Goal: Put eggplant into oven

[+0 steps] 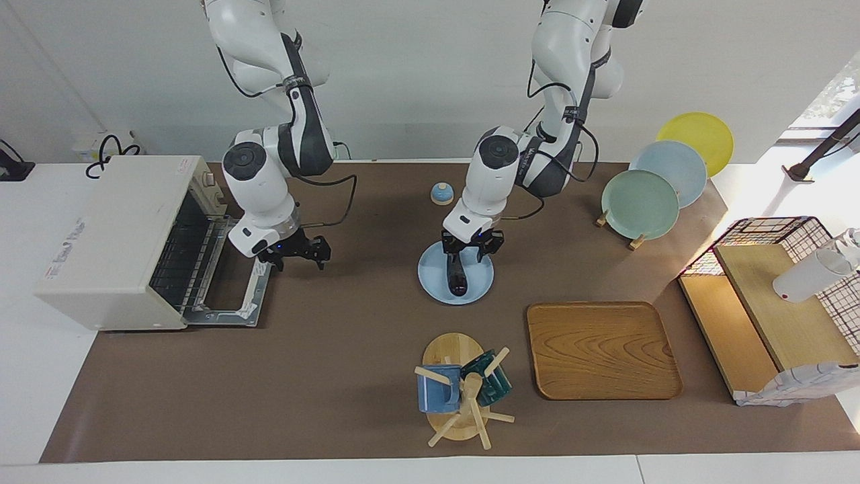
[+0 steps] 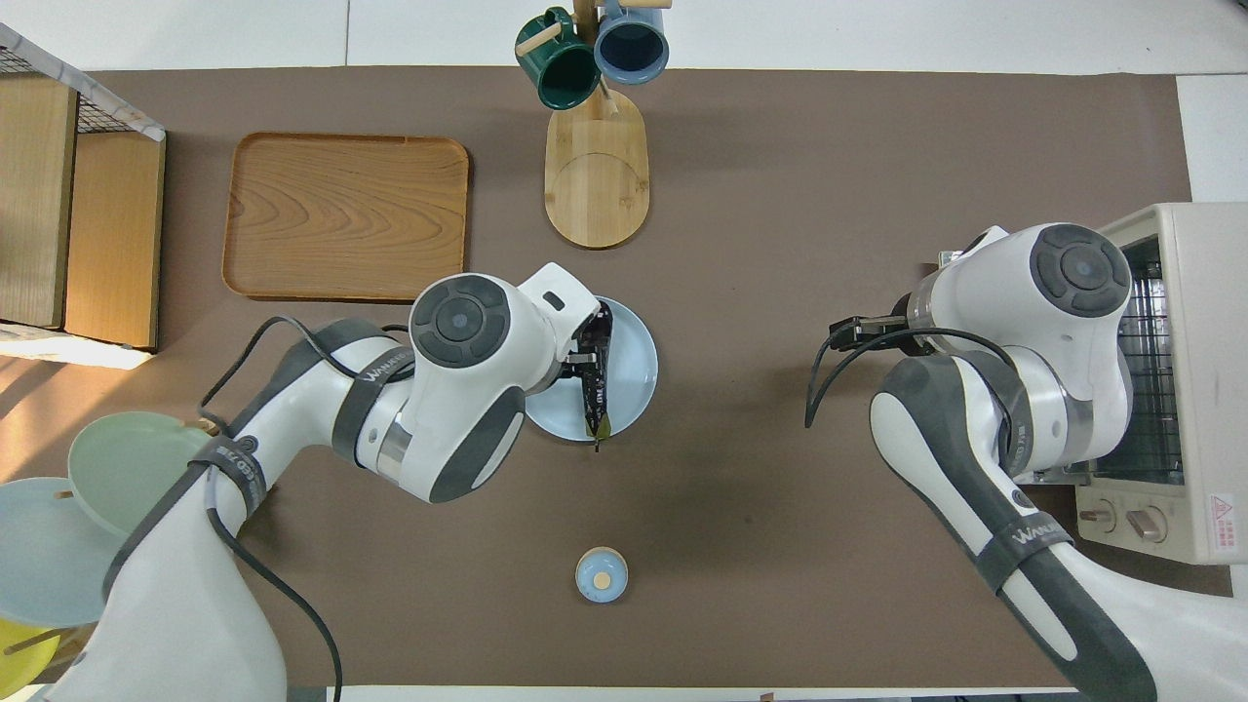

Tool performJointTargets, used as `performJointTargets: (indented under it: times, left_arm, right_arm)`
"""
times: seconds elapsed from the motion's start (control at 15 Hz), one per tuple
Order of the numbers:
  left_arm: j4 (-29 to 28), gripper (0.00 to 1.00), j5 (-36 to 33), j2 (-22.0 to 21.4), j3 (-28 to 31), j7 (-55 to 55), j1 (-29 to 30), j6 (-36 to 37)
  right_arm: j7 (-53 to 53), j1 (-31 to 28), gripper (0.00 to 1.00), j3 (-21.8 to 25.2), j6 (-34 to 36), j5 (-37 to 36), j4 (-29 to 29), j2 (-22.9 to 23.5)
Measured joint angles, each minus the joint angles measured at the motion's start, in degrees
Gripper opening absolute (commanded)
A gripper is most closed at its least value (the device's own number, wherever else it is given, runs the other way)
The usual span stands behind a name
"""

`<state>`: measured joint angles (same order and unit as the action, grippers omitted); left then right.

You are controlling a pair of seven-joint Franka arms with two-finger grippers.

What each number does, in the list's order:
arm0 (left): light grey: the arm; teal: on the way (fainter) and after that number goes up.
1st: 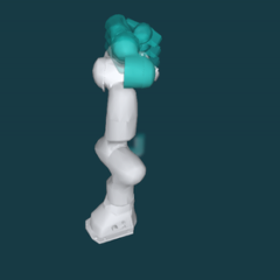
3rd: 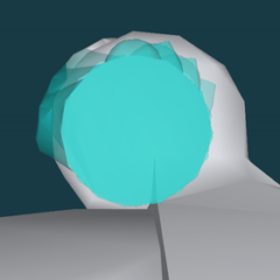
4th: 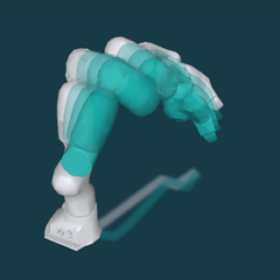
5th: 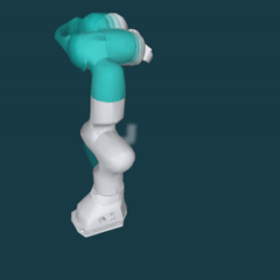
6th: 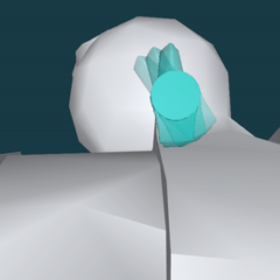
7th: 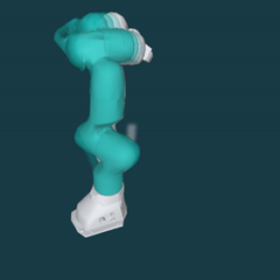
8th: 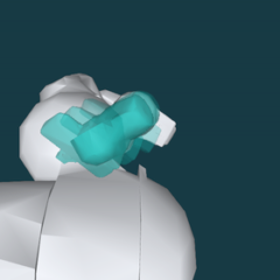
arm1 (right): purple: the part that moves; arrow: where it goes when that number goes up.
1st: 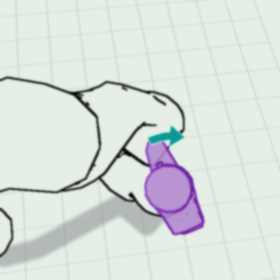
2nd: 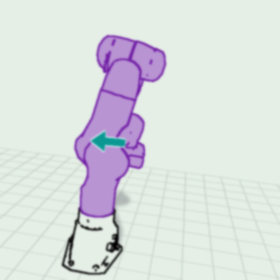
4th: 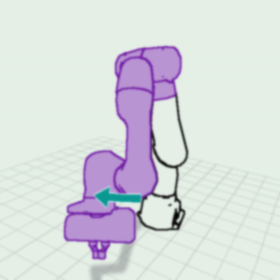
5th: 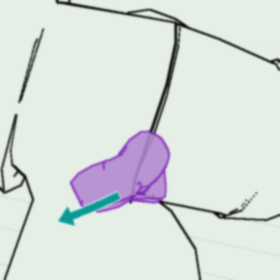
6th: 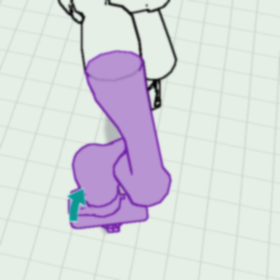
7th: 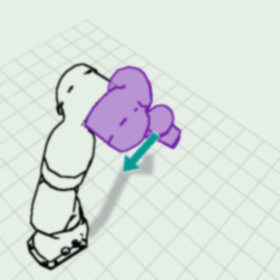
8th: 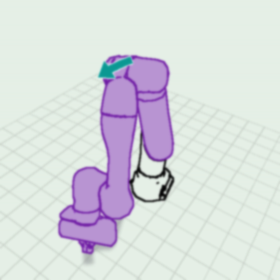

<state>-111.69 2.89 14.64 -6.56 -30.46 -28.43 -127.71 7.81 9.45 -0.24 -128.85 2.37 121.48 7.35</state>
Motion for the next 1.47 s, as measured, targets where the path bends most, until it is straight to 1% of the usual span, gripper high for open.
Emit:
performJointTargets:
  times: [0.2, 0.33, 0.47, 0.6, 0.67, 0.8, 0.87, 0.93, 1.07, 1.2, 1.27, 1.33, 1.4, 1.47]
  left_arm:
    - [5.76, 1.0, 0.0, -2.09, 0.23, 5.26, 5.14, 9.42]
    - [7.8, 1.0, 0.0, -4.27, 0.4, 9.08, 8.88, 12.31]
    - [8.86, 1.0, -0.01, -6.73, 0.55, 13.37, 13.02, 14.69]
    - [10.12, 1.0, -0.01, -9.12, 0.69, 19.15, 17.45, 18.16]
    - [10.58, 1.0, -0.01, -10.34, 0.76, 21.79, 19.57, 19.89]
    - [11.0, 1.0, -0.01, -12.88, 0.83, 25.24, 22.72, 23.1]
    - [11.02, 1.0, -0.01, -14.25, 0.85, 25.89, 23.6, 24.71]
    - [11.03, 1.0, -0.01, -15.54, 0.88, 26.11, 23.94, 26.32]
    - [11.03, 1.0, -0.01, -18.0, 0.83, 26.48, 23.99, 29.8]
    - [10.96, 1.0, -0.02, -19.95, 0.82, 26.97, 24.01, 32.83]
    - [10.85, 1.0, -0.02, -20.55, 0.82, 27.08, 24.04, 33.59]
    - [10.79, 1.0, -0.02, -20.83, 0.82, 27.13, 24.08, 33.82]
    - [10.79, 1.0, -0.03, -20.87, 0.82, 27.29, 24.17, 33.82]
    - [10.78, 1.0, -0.03, -20.84, 0.84, 27.71, 24.31, 33.79]
  right_arm:
    - [0.0, 0.2, 1.0, -0.05, 0.65, 0.06, -1.29, 0.14]
    - [-0.08, 1.14, 1.0, -0.86, 2.8, 1.71, -4.33, 0.6]
    - [1.99, 5.61, 1.0, -1.64, 5.17, 2.29, -9.92, 1.75]
    - [8.88, 12.47, 1.0, -1.93, 7.23, 2.26, -16.23, 3.89]
    - [14.13, 16.12, 1.0, -2.02, 9.32, 1.7, -20.27, 6.0]
    - [25.18, 23.15, 1.0, -2.17, 13.18, -2.42, -30.29, 12.84]
    - [29.27, 26.16, 1.0, -2.2, 13.2, -4.05, -34.95, 17.04]
    - [31.98, 28.55, 1.0, -2.18, 11.39, -4.64, -38.35, 20.98]
    - [34.87, 31.46, 1.0, -2.12, 5.65, -5.35, -41.43, 26.87]
    - [35.15, 32.38, 1.0, -2.1, 2.68, -5.74, -41.68, 29.98]
    - [35.15, 32.66, 0.93, -2.1, 1.94, -5.78, -41.46, 30.76]
    - [35.15, 32.88, 0.82, -2.1, 1.67, -5.81, -41.21, 31.18]
    - [35.15, 33.06, 0.74, -2.12, 1.67, -5.81, -40.98, 31.27]
    - [35.14, 33.3, 0.69, -2.14, 1.66, -5.81, -40.77, 31.24]
